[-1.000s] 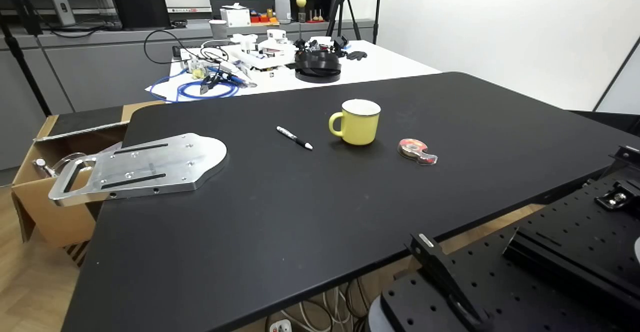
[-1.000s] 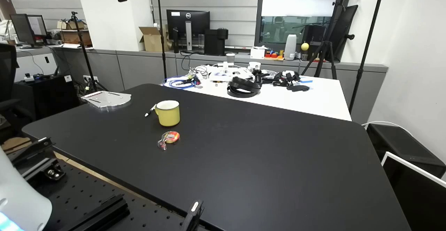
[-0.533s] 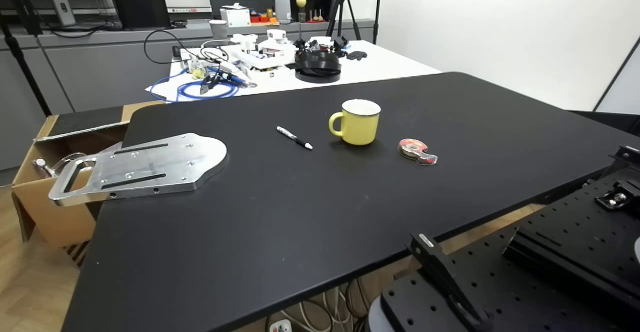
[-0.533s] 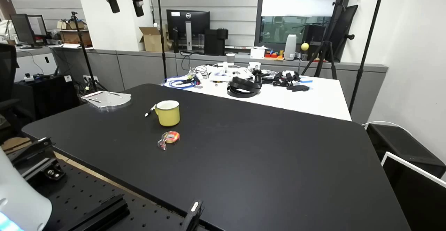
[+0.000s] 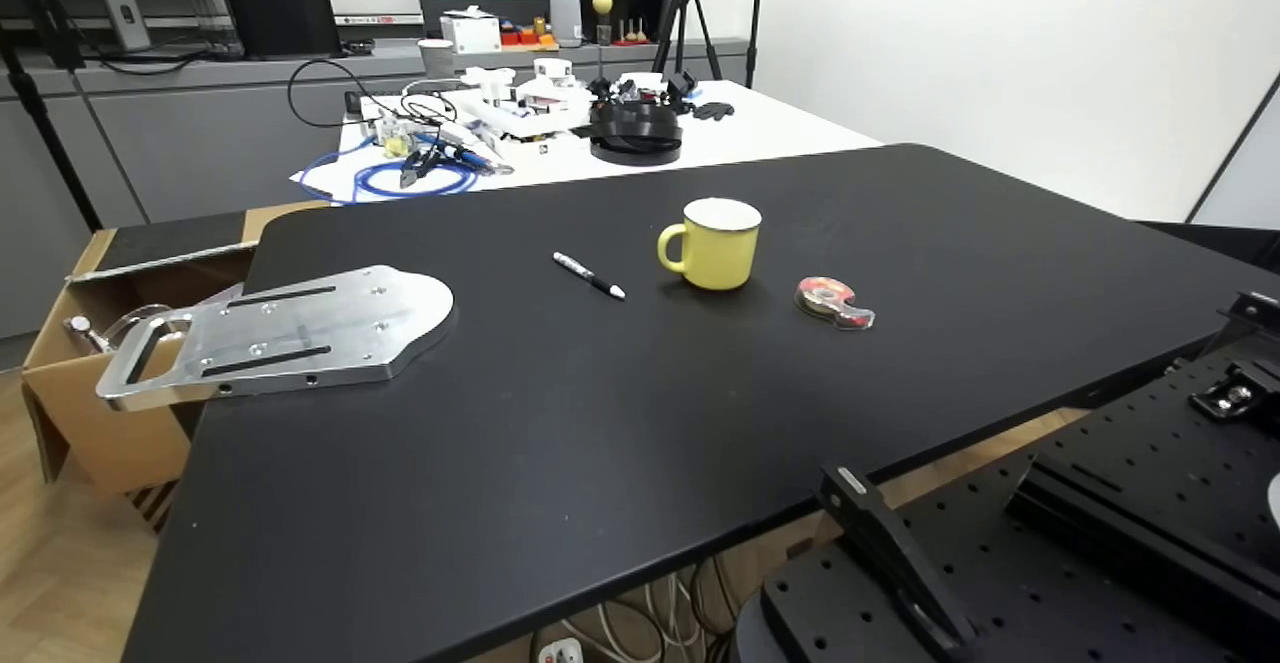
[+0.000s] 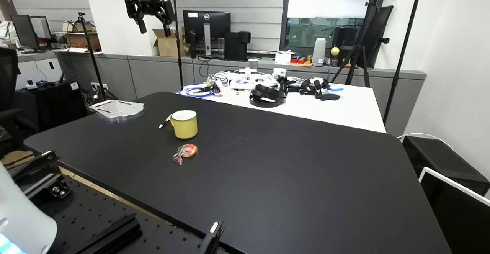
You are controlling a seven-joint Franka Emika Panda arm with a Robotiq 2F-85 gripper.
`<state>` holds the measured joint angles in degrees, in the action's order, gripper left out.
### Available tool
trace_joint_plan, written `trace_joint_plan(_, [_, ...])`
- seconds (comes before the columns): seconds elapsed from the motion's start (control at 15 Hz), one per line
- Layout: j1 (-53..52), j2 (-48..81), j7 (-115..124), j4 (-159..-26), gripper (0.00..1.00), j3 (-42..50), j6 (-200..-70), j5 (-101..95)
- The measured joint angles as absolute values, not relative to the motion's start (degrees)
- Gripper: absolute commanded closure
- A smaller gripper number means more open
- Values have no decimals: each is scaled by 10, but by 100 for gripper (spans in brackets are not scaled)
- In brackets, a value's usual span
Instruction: Pick the pen and put it in the cup
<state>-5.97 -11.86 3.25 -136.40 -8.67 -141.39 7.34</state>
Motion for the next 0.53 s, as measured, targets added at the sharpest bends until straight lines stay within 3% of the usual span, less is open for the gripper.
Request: trace_joint_plan(0.53, [-86, 53, 40, -1249, 0, -108, -1430, 21])
